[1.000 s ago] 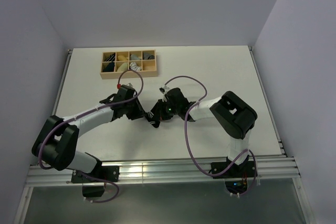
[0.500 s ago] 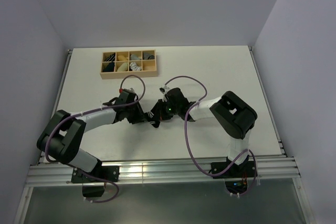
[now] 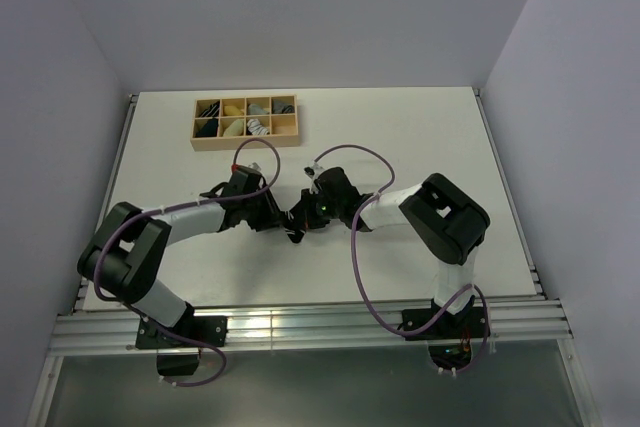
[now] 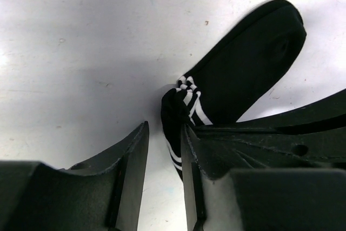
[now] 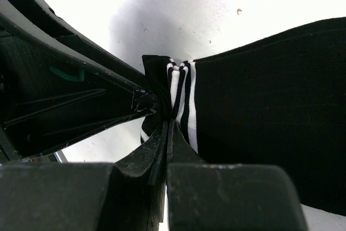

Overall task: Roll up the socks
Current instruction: Roll the sock at the center of the board.

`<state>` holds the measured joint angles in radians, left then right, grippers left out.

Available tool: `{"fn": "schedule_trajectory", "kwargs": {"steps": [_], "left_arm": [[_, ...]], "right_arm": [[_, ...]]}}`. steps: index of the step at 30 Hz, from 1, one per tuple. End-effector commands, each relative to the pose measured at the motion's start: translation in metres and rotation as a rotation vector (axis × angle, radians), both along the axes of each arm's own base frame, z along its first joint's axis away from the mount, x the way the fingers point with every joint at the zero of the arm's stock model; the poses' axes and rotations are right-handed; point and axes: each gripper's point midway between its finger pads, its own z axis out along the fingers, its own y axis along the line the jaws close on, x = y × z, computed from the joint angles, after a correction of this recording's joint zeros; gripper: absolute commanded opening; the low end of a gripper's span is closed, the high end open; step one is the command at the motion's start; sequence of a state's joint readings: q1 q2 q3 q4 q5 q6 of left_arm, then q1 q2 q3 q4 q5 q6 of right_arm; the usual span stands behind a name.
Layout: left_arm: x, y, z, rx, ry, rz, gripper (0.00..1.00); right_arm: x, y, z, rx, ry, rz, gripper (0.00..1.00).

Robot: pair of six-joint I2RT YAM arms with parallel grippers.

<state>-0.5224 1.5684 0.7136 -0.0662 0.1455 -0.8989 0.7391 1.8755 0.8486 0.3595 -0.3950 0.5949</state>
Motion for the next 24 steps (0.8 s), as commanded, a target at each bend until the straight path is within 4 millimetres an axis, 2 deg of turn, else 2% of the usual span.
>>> {"fn": "schedule_trajectory", "kwargs": {"steps": [1,9,14,20,22,24], "left_arm": [[-0.004,0.006,-0.016,0.048,0.028,-0.017,0.38],[-0.005,0.005,-0.021,0.049,0.038,-0.023,0.4],[-0.008,0.007,-0.031,0.072,0.071,-0.019,0.3],[-0.009,0.012,-0.034,0.101,0.09,-0.013,0.21],[-0.007,0.013,-0.031,0.111,0.084,-0.011,0.22],[-0.009,0.015,-0.03,0.122,0.084,-0.012,0.32]], "right_arm": [[-0.028,-0.039,-0.061,-0.198,0.136,-0.022,0.0],[-0.028,-0.038,-0.064,-0.202,0.146,-0.02,0.0],[-0.029,-0.039,-0.065,-0.202,0.149,-0.022,0.0],[-0.03,-0.04,-0.064,-0.199,0.147,-0.025,0.0],[-0.03,-0.039,-0.064,-0.198,0.149,-0.027,0.0],[-0.031,-0.039,-0.065,-0.196,0.153,-0.029,0.0]]}}
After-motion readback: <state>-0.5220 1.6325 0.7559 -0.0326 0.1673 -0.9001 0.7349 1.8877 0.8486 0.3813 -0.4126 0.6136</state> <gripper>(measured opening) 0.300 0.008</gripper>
